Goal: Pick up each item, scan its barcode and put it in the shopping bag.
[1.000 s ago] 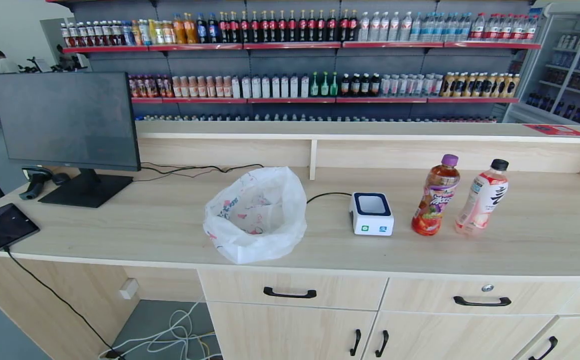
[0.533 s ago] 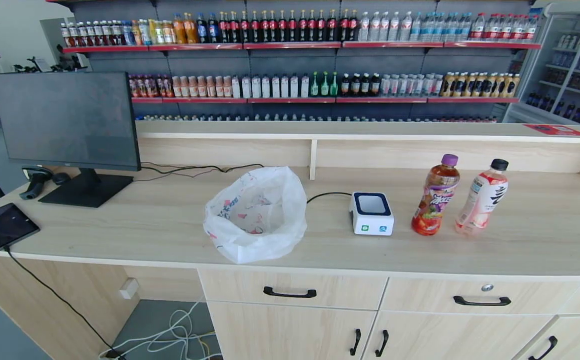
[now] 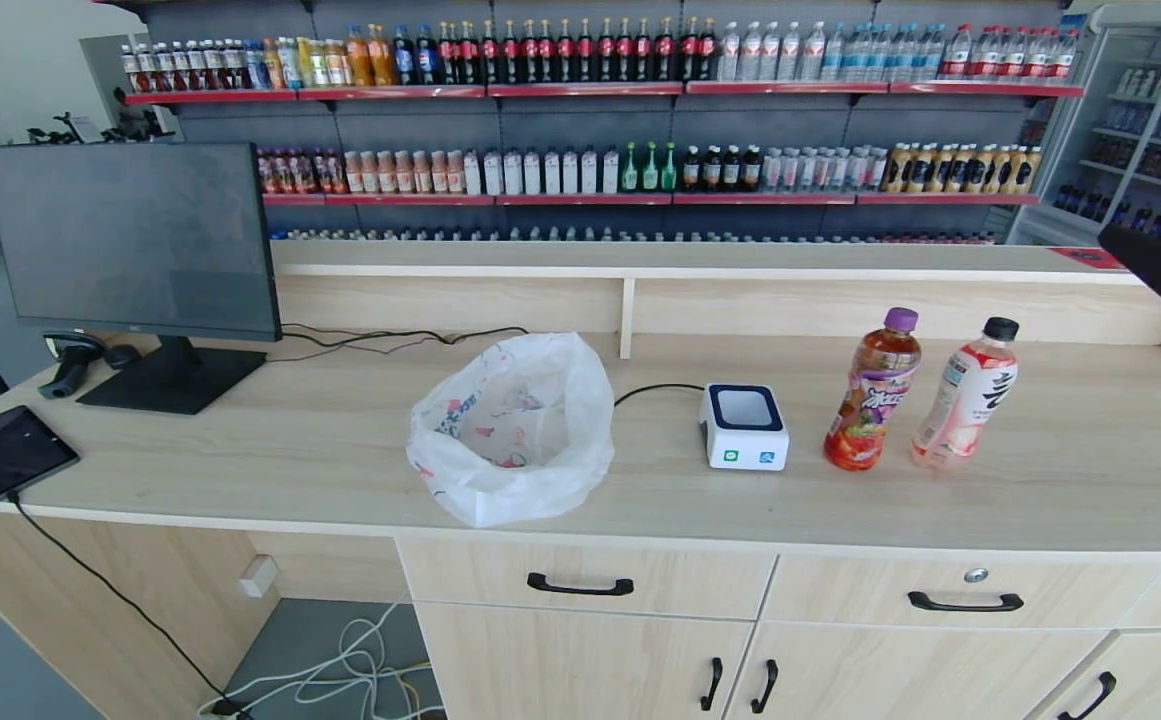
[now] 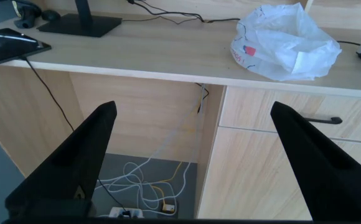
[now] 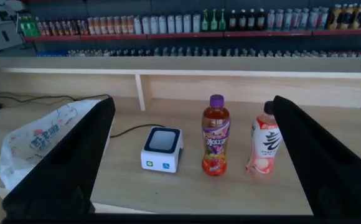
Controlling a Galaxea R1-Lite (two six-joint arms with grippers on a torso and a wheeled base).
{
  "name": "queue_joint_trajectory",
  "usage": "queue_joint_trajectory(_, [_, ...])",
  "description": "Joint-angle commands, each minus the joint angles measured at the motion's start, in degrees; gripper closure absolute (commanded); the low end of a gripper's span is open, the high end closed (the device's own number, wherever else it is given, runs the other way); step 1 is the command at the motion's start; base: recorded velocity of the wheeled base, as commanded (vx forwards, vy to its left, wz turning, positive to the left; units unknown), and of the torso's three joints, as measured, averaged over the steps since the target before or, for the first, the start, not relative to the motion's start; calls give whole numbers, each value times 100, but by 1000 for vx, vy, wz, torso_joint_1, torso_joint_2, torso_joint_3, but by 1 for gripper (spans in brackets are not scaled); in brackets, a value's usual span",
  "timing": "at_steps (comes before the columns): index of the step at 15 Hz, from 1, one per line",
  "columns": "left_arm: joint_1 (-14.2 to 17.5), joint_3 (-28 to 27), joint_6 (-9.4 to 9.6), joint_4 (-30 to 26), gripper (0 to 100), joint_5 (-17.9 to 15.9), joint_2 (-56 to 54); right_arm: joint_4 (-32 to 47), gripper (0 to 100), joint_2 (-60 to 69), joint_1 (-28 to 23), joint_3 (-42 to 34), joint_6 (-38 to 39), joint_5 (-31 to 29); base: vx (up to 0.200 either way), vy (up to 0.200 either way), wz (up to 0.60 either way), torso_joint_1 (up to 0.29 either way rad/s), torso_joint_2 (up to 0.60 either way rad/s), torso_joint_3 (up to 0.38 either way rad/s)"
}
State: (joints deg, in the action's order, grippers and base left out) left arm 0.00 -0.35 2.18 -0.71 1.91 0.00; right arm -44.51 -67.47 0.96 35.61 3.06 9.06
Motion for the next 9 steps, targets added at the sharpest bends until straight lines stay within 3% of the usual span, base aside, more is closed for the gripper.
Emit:
queue_joint_trajectory(1, [0, 0, 2, 0, 0, 2, 0, -497, 0, -741, 9, 16, 28, 43, 0, 0, 0, 0, 0, 0])
queue_joint_trajectory(9, [0, 0, 2, 0, 0, 2, 0, -3011, 0, -2481, -26, -36, 292, 184, 0, 0, 0, 0, 0, 0])
